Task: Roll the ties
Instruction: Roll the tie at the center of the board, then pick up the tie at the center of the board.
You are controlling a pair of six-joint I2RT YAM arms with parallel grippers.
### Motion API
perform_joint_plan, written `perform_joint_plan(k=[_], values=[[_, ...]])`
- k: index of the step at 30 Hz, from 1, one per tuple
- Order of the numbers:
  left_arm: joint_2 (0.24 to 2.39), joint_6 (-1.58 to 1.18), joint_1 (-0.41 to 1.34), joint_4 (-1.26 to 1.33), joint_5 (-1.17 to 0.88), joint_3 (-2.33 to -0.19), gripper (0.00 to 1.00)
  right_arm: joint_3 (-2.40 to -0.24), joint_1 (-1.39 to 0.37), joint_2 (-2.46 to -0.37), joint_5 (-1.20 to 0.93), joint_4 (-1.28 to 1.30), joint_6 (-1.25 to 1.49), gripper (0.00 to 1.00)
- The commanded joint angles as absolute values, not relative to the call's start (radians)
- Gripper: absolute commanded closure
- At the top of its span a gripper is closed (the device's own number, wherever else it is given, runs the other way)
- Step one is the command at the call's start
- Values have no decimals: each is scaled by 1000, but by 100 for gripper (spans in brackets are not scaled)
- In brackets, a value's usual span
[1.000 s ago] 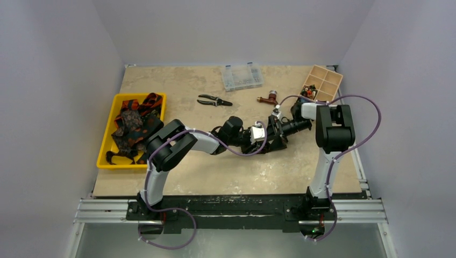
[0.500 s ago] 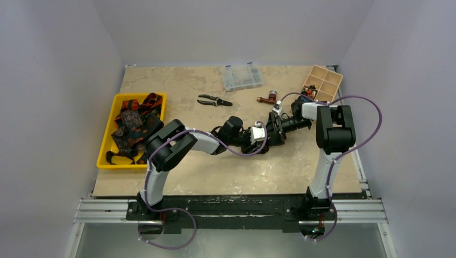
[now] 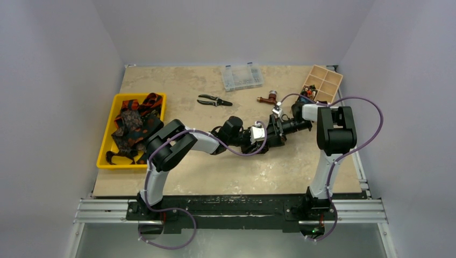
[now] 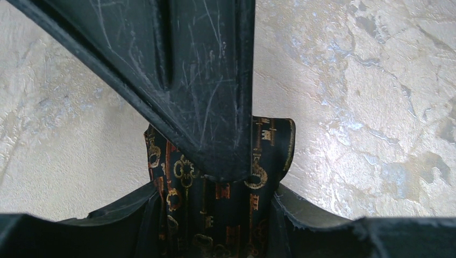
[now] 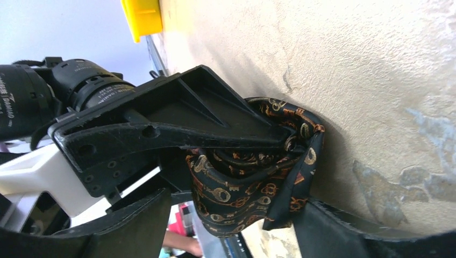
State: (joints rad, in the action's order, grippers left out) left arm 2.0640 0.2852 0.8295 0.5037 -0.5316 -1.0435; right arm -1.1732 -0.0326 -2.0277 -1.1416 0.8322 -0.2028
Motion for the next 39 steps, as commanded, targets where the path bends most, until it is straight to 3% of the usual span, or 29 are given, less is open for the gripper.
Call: perform_joint_plan(k=[1, 8, 10, 12, 13, 20, 22, 24, 25, 39], values=[[2117, 315, 812, 283, -467, -995, 99, -1159, -39, -1982, -1129, 805, -196, 27], [2118, 307, 812, 283, -471, -1000, 95, -1159, -40, -1993, -1075, 758, -164, 53], [2118, 305, 812, 284, -474, -1001, 90, -1162, -42, -1998, -1065, 747, -158, 69], [2111, 304, 812, 294, -486, -995, 79, -1166, -41, -1997, -1051, 742, -157, 94], [2104, 302, 812, 312, -492, -987, 73, -1168, -41, -1996, -1043, 741, -158, 100], [2048, 277, 787, 494, -569, -928, 31, -1158, -43, -1969, -1023, 753, -183, 100], [2026, 274, 785, 563, -576, -906, 27, -1154, -42, -1963, -1024, 766, -202, 100], [2005, 271, 782, 624, -588, -879, 8, -1148, -43, -1951, -1023, 771, -212, 100], [1994, 266, 782, 670, -586, -866, 4, -1145, -43, -1945, -1025, 774, -216, 100], [2055, 288, 813, 626, -577, -967, 0, -1097, -76, -1870, -1063, 770, -236, 100]])
